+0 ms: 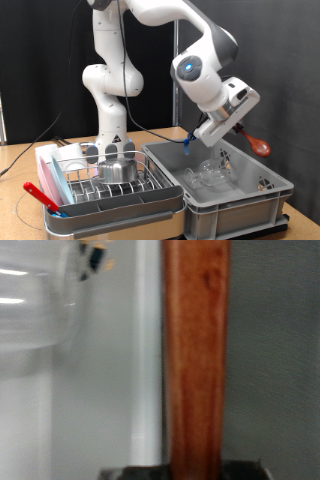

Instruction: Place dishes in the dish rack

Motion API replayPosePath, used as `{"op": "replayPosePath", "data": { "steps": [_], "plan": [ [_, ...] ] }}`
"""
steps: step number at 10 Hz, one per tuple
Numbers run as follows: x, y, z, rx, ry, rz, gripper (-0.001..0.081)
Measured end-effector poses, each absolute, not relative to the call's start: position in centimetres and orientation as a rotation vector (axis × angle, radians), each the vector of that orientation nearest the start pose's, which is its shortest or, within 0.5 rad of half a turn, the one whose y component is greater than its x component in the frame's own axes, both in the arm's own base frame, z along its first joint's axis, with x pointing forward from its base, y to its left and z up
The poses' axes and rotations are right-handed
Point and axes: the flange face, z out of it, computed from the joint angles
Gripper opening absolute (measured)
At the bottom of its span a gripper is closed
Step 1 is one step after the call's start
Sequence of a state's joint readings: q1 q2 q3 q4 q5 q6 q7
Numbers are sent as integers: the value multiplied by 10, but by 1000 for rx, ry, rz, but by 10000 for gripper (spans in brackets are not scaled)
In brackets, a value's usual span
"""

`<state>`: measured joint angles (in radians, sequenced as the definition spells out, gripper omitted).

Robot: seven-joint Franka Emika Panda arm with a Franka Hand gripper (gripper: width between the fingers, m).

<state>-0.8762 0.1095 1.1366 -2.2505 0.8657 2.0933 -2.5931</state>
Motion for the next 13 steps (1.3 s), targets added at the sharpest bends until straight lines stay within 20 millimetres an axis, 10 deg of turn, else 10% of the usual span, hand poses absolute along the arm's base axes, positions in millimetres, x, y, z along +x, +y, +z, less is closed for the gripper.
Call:
{"op": "replayPosePath", "data": {
  "steps": [3, 8, 13],
  "plan": [
    [488, 162, 355, 1925, 2931, 1517, 91],
    [483, 157, 358, 2416, 2825, 1522, 91],
    [521, 103, 364, 2962, 2548, 1852, 91]
  ]
}}
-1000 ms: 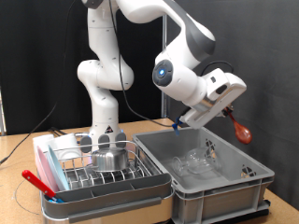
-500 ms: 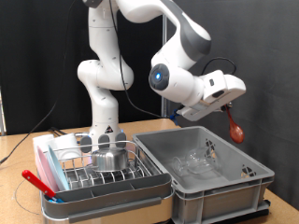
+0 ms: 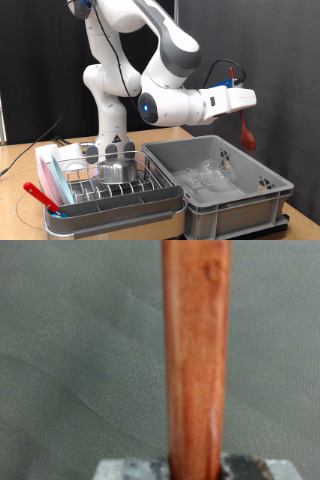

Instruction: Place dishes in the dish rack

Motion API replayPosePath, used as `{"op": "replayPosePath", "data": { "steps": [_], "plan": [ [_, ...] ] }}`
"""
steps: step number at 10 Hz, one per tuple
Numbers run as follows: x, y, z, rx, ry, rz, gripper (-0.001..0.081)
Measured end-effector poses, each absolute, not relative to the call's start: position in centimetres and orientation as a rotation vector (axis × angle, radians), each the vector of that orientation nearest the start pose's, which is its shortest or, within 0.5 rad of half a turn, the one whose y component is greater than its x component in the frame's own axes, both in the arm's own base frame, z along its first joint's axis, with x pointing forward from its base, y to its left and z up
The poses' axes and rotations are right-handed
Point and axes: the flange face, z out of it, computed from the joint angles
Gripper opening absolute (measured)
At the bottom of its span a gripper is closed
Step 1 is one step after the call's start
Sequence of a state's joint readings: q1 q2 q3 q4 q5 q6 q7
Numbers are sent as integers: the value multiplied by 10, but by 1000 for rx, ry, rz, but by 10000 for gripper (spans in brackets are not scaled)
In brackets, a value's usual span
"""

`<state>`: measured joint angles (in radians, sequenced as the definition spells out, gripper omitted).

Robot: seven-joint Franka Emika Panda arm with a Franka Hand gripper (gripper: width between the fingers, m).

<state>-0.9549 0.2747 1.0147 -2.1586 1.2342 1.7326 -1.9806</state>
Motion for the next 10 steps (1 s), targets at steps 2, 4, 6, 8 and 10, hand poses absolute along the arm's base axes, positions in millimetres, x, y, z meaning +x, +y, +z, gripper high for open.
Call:
{"op": "replayPosePath", "data": {
  "steps": [2, 4, 6, 8, 10],
  "plan": [
    [519, 105, 362, -1343, -1159, -827, 91],
    [522, 95, 361, -1383, -1109, -808, 91],
    [530, 67, 363, -1432, -1016, -811, 91],
    [538, 33, 372, -1425, -975, -831, 91],
    [541, 4, 385, -1397, -999, -841, 91]
  ]
}}
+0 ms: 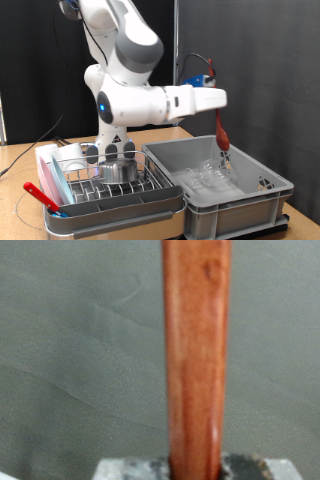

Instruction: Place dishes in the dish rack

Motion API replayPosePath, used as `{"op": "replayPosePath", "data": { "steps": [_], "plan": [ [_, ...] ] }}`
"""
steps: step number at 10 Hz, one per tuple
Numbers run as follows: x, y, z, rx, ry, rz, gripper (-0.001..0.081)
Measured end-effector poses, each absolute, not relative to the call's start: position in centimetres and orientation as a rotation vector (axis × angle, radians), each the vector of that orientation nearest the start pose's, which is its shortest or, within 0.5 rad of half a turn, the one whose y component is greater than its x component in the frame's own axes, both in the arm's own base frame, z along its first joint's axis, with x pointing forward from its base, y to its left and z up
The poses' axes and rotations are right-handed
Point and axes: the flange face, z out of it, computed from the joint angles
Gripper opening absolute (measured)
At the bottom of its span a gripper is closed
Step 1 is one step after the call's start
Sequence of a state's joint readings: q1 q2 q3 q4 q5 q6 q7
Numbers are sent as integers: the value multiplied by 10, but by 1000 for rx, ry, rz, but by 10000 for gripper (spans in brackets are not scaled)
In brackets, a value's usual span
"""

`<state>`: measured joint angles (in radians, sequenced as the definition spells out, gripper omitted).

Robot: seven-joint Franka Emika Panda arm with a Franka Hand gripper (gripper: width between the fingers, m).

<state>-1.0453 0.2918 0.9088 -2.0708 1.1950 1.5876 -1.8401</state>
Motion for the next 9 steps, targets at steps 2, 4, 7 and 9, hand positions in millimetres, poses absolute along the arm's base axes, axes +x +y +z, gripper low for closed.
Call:
{"op": "replayPosePath", "data": {
  "steps": [2, 4, 7, 9],
  "plan": [
    [542, -15, 392, -1397, -1018, -846, 91],
    [540, -14, 389, -1400, -999, -826, 91],
    [539, -37, 388, -1428, -955, -834, 91],
    [535, -70, 392, -1426, -918, -824, 91]
  ]
}}
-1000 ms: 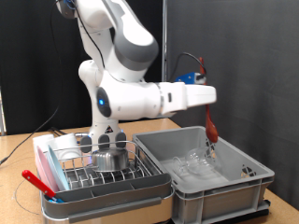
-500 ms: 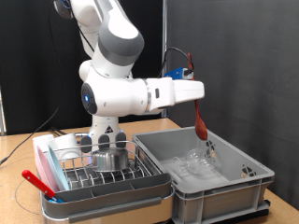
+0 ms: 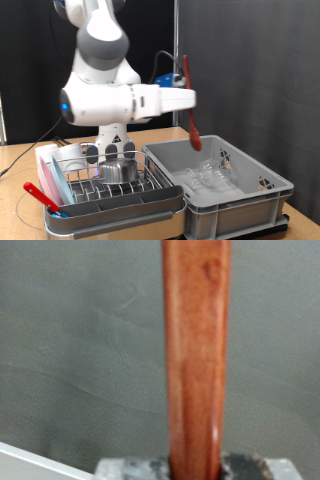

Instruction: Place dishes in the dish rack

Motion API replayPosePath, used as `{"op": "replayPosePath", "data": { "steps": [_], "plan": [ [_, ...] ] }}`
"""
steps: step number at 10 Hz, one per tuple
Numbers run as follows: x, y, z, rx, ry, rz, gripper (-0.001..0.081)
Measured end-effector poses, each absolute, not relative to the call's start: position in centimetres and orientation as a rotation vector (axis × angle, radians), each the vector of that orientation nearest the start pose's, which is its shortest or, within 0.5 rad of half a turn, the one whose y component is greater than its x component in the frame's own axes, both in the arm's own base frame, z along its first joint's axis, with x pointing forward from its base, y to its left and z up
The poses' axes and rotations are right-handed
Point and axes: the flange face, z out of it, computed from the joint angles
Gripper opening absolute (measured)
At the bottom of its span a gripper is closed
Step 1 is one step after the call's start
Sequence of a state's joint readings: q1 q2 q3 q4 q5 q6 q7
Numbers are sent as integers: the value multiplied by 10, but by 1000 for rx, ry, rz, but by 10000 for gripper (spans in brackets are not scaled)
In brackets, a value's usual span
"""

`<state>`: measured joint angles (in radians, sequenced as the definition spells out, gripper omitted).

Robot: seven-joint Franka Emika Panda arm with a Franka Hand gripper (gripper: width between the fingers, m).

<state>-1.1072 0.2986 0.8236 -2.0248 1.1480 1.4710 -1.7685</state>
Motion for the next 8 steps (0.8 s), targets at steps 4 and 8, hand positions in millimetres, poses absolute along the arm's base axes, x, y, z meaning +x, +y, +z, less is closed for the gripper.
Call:
{"op": "replayPosePath", "data": {
  "steps": [4, 8],
  "plan": [
    [540, -129, 398, -1427, -923, -850, 91],
    [540, -122, 394, -1384, -856, -760, 91]
  ]
}}
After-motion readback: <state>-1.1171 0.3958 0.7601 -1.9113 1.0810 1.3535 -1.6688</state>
